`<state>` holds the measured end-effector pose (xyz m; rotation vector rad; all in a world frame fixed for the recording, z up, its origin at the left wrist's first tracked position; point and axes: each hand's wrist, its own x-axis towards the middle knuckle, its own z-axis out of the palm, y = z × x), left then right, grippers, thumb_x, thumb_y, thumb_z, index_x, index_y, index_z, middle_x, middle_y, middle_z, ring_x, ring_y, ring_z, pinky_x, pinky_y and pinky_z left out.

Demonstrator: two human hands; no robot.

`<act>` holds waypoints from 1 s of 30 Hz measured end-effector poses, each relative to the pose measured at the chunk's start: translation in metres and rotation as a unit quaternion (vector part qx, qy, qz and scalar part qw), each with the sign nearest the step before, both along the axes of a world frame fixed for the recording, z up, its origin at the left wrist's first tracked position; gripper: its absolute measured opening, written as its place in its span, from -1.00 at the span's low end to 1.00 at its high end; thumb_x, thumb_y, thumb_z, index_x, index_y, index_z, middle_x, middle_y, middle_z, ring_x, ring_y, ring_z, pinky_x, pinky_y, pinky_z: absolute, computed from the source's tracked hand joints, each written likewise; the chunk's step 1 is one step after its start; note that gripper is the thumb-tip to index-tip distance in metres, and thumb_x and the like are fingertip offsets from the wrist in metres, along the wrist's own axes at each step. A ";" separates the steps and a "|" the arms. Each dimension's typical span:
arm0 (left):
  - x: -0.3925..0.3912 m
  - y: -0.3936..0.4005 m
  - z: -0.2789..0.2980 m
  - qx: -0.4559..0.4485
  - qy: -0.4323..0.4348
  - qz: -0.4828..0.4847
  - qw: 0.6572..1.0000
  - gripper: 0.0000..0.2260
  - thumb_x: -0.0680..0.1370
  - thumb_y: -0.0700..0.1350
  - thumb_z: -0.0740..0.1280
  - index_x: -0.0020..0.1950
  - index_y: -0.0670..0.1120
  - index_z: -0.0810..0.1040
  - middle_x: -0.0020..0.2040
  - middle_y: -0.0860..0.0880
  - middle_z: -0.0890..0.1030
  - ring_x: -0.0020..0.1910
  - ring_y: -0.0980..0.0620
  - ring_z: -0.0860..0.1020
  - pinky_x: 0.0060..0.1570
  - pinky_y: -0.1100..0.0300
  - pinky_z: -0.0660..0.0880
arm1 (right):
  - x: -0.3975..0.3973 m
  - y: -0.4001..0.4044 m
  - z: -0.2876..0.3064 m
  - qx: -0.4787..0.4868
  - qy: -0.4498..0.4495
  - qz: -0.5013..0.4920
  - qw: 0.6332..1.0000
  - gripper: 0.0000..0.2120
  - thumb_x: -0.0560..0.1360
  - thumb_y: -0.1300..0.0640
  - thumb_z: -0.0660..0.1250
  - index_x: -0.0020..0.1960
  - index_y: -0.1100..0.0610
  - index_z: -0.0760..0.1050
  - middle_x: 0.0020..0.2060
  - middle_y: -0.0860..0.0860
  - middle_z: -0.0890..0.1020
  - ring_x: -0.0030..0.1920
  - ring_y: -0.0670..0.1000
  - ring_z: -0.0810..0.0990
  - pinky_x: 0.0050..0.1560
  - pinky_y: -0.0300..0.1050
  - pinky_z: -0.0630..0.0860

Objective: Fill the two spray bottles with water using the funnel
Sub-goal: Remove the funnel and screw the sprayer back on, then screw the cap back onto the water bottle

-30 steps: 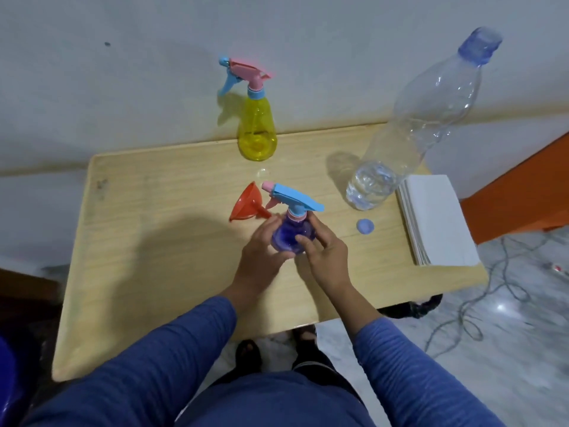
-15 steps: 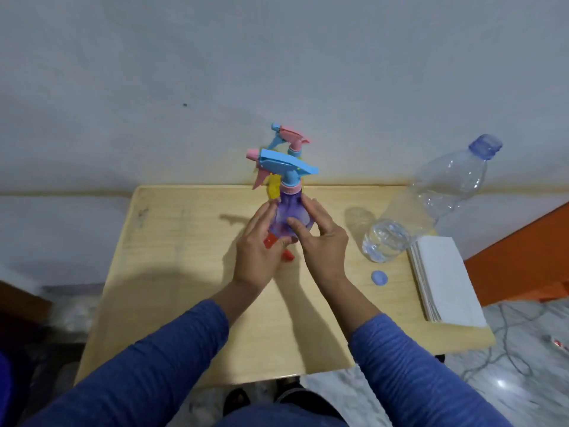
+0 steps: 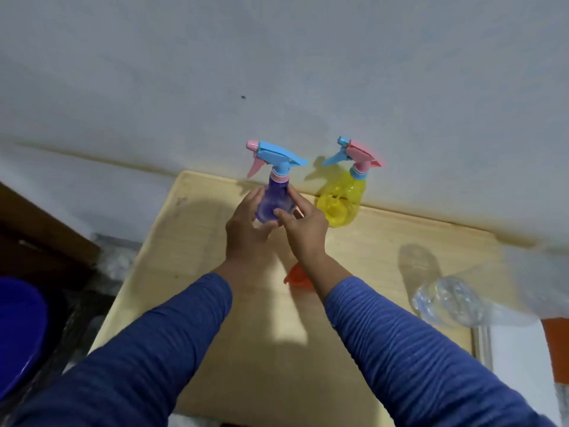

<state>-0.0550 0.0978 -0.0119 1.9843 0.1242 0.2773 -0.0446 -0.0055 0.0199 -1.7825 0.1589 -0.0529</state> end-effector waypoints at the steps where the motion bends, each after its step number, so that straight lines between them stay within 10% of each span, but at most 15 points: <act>1: 0.002 -0.001 -0.001 -0.016 0.007 0.014 1.000 -0.48 0.38 -0.17 0.46 0.31 0.07 0.45 0.22 0.15 0.54 0.10 0.16 0.54 0.08 0.29 0.46 | 0.007 0.001 -0.004 0.002 0.009 0.005 1.000 -0.46 0.37 0.40 0.40 0.32 0.14 0.46 0.22 0.06 0.58 0.15 -0.10 0.54 0.28 -0.14 0.46; 19: 0.051 0.000 -0.033 -0.068 0.046 0.067 0.994 -0.56 0.42 -0.16 0.46 0.25 0.10 0.47 0.09 0.17 0.59 0.04 0.24 0.55 -0.05 0.55 0.40 | 0.067 0.008 -0.044 -0.023 0.050 0.038 0.998 -0.47 0.39 0.40 0.37 0.28 0.00 0.51 0.08 -0.13 0.60 0.07 -0.15 0.55 0.26 -0.16 0.48; 24: 0.053 0.007 -0.042 -0.056 0.057 0.045 0.996 -0.48 0.39 -0.08 0.48 0.31 0.10 0.41 0.19 0.12 0.55 0.13 0.15 0.53 0.10 0.36 0.48 | 0.069 0.002 -0.042 -0.092 0.040 0.079 0.992 -0.51 0.44 0.36 0.35 0.31 0.01 0.47 0.20 0.01 0.59 0.10 -0.16 0.50 0.03 -0.64 0.31; 30: 0.052 0.009 -0.031 -0.051 0.066 0.028 0.996 -0.51 0.41 -0.09 0.47 0.29 0.07 0.40 0.14 0.15 0.51 0.09 0.16 0.49 -0.11 0.63 0.35 | 0.069 -0.010 -0.037 -0.233 -0.009 0.182 0.955 -0.48 0.49 0.26 0.31 0.42 0.04 0.32 0.32 0.02 0.50 0.29 0.03 0.48 0.15 -0.45 0.24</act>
